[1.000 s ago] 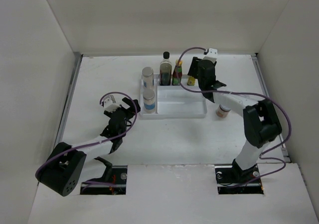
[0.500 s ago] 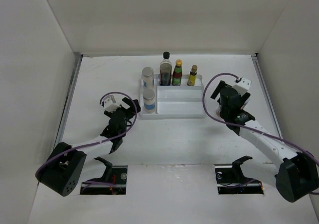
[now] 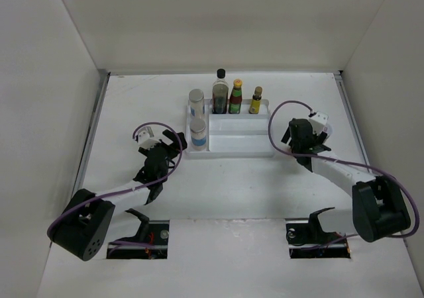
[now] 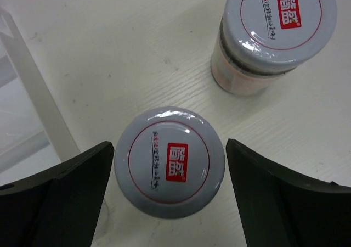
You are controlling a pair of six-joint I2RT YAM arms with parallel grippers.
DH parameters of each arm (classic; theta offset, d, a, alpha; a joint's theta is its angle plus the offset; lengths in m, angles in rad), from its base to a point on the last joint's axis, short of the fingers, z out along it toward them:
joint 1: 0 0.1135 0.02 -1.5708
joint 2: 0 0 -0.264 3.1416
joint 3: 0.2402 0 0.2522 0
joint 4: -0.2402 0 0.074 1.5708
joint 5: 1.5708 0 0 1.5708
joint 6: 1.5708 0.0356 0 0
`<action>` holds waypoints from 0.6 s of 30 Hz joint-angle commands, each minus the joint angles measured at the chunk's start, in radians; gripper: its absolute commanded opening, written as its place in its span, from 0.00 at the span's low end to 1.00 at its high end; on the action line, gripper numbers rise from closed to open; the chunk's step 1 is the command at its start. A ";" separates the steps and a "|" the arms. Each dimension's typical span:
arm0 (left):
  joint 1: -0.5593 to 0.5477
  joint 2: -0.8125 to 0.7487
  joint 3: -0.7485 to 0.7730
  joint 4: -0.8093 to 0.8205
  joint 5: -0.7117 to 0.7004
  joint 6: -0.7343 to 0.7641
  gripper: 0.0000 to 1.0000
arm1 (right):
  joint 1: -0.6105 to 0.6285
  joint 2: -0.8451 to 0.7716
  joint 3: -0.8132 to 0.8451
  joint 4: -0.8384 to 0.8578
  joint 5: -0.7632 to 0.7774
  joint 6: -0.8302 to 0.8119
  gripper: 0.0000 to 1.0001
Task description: Organize the condiment bottles
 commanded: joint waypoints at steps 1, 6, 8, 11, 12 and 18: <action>-0.005 0.000 0.032 0.028 0.010 -0.007 1.00 | -0.040 0.047 0.055 0.099 -0.032 -0.001 0.84; 0.003 0.003 0.030 0.030 0.010 -0.007 1.00 | -0.004 -0.018 0.055 0.113 0.078 -0.040 0.52; -0.002 -0.006 0.030 0.027 0.012 -0.009 1.00 | 0.044 -0.069 0.070 0.119 0.159 -0.105 0.48; 0.000 0.001 0.027 0.037 0.007 -0.009 1.00 | 0.134 -0.135 0.111 0.123 0.202 -0.173 0.46; 0.003 0.015 0.033 0.037 0.013 -0.010 1.00 | 0.168 -0.146 0.125 0.131 0.192 -0.184 0.45; -0.002 0.014 0.034 0.037 0.022 -0.012 1.00 | 0.272 0.001 0.242 0.249 0.040 -0.210 0.46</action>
